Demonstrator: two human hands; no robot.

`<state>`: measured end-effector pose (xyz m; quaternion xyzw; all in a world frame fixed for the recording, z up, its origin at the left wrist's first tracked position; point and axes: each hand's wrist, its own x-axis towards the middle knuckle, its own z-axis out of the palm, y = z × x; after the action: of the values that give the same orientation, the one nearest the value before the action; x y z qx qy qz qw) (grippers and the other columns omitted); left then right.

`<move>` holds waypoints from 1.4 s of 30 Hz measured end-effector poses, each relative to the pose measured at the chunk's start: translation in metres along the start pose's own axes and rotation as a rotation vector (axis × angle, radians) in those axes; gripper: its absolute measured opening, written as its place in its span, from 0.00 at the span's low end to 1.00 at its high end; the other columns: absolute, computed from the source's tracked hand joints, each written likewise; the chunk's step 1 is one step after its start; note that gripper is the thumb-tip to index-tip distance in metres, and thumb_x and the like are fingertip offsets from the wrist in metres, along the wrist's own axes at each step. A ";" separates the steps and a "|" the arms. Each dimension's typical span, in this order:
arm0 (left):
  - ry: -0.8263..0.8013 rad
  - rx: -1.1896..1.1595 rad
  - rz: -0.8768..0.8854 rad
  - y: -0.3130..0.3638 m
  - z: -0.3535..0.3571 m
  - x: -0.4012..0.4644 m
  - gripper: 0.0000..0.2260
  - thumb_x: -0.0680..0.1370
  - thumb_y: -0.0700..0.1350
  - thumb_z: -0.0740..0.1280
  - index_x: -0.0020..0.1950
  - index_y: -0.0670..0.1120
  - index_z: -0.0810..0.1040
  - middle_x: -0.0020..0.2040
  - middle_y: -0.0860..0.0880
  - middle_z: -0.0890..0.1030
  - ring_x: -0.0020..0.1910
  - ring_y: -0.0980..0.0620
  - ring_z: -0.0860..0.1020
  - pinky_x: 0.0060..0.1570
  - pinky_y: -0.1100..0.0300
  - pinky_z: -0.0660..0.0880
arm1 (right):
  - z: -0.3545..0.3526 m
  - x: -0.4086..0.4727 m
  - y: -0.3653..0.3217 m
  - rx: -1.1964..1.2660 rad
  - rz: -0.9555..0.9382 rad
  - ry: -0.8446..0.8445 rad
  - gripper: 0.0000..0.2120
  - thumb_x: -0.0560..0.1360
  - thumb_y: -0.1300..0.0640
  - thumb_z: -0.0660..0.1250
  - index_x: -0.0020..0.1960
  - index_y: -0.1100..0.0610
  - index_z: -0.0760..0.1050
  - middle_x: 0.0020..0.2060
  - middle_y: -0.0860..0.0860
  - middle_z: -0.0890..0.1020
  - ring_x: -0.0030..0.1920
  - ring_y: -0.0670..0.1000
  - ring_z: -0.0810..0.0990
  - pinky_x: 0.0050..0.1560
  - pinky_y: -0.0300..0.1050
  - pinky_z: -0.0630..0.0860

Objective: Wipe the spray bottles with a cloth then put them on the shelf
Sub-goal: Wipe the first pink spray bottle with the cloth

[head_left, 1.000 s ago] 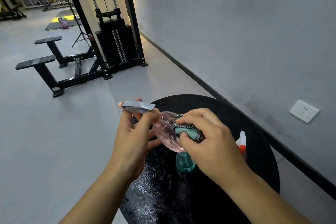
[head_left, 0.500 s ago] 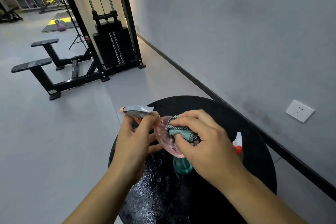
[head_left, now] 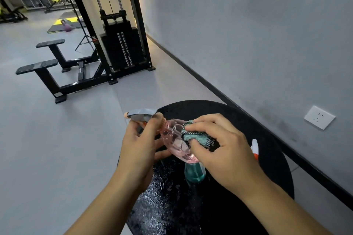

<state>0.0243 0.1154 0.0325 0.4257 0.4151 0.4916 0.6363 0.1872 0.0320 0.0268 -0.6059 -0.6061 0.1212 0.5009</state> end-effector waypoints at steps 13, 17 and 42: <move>0.076 0.012 0.025 0.002 -0.003 0.003 0.07 0.83 0.48 0.70 0.58 0.48 0.76 0.50 0.44 0.85 0.43 0.42 0.88 0.48 0.38 0.83 | 0.000 0.002 0.002 0.029 0.062 0.009 0.14 0.73 0.64 0.73 0.52 0.47 0.85 0.53 0.41 0.80 0.57 0.44 0.81 0.53 0.30 0.74; 0.112 -0.006 0.041 0.004 -0.005 0.006 0.06 0.83 0.47 0.68 0.57 0.47 0.74 0.42 0.50 0.85 0.39 0.45 0.86 0.46 0.42 0.81 | -0.002 0.001 0.005 0.041 0.137 0.011 0.13 0.74 0.62 0.74 0.52 0.46 0.85 0.53 0.40 0.80 0.56 0.42 0.81 0.51 0.28 0.74; -0.031 0.033 0.009 0.009 -0.002 -0.001 0.02 0.85 0.43 0.66 0.55 0.51 0.76 0.45 0.52 0.88 0.43 0.50 0.87 0.40 0.52 0.81 | 0.006 -0.004 -0.002 0.020 0.070 -0.001 0.16 0.73 0.62 0.74 0.56 0.45 0.85 0.56 0.39 0.80 0.62 0.45 0.79 0.59 0.32 0.74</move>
<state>0.0199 0.1164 0.0406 0.4457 0.4112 0.4810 0.6332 0.1805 0.0306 0.0240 -0.6217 -0.5836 0.1451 0.5019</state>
